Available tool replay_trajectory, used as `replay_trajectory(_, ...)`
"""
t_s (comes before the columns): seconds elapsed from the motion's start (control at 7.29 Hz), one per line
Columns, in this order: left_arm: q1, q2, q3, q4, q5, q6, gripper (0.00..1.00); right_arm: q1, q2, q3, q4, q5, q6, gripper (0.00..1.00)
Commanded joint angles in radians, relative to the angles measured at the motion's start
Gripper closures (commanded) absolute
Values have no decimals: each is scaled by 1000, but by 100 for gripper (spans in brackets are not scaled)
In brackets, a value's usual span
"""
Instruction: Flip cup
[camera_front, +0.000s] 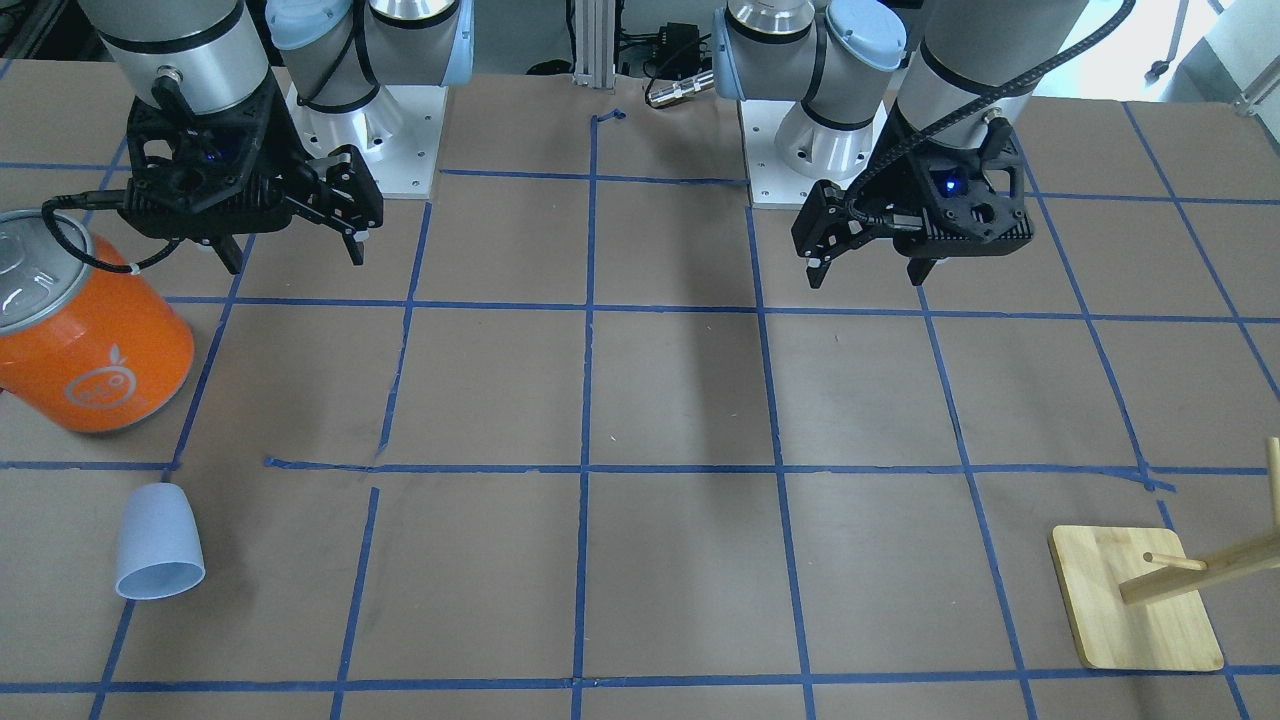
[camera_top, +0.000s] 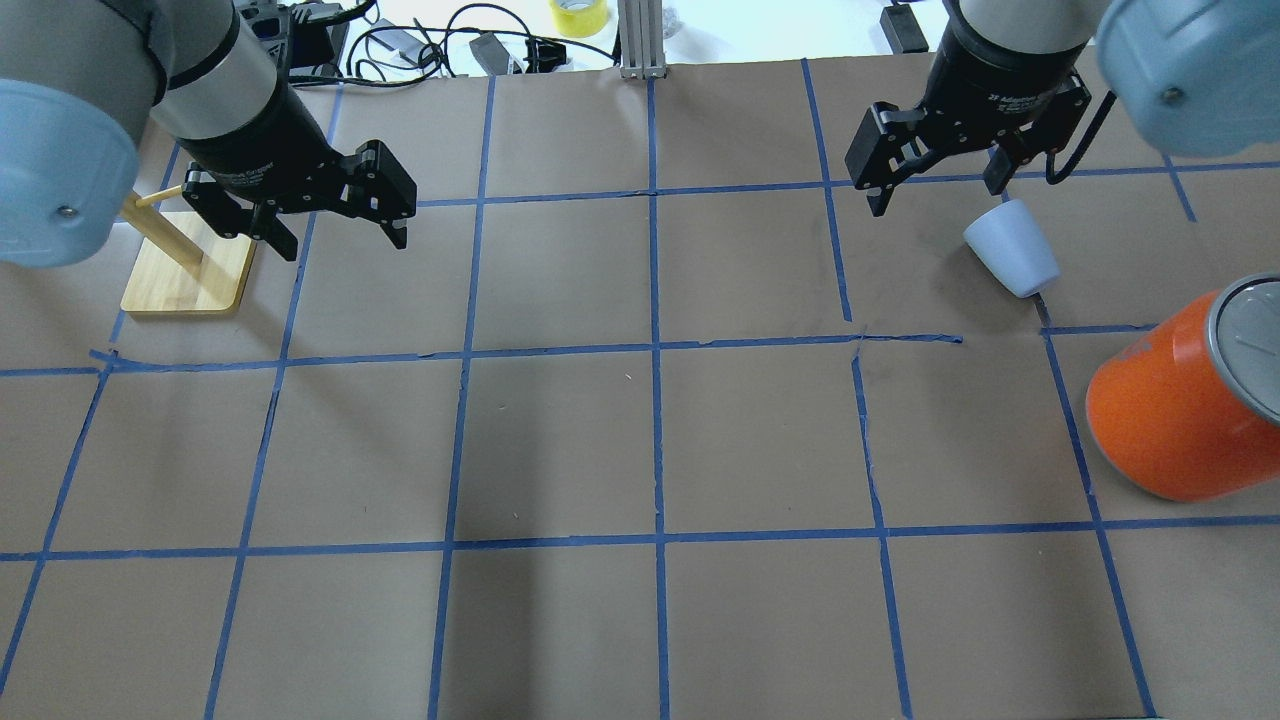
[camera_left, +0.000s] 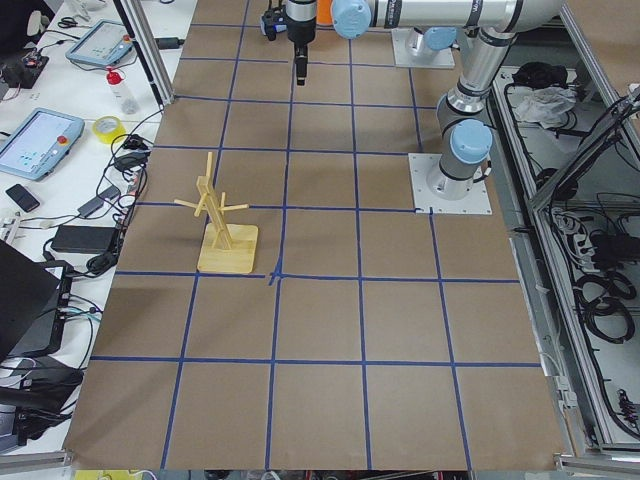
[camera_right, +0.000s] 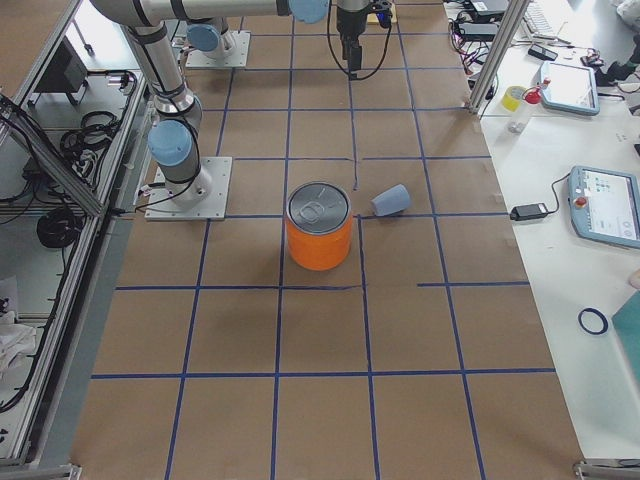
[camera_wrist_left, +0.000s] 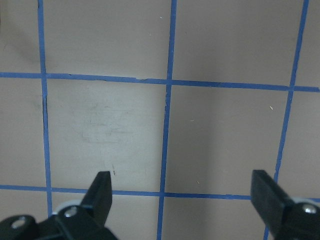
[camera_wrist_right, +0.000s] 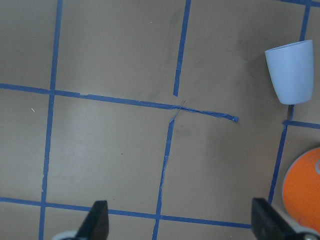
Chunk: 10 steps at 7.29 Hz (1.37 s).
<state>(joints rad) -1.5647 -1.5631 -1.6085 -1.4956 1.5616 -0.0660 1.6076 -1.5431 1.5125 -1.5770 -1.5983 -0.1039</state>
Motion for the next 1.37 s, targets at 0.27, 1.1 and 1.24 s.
replay_trajectory(0.27, 0, 0, 1, -2, 0, 0, 0, 0, 0, 0, 6, 6, 0, 0)
replay_trajectory(1.1, 0, 0, 1, -2, 0, 0, 0, 0, 1, 0, 6, 12, 0, 0)
replay_trajectory(1.24, 0, 0, 1, -2, 0, 0, 0, 0, 1, 0, 6, 11, 0, 0)
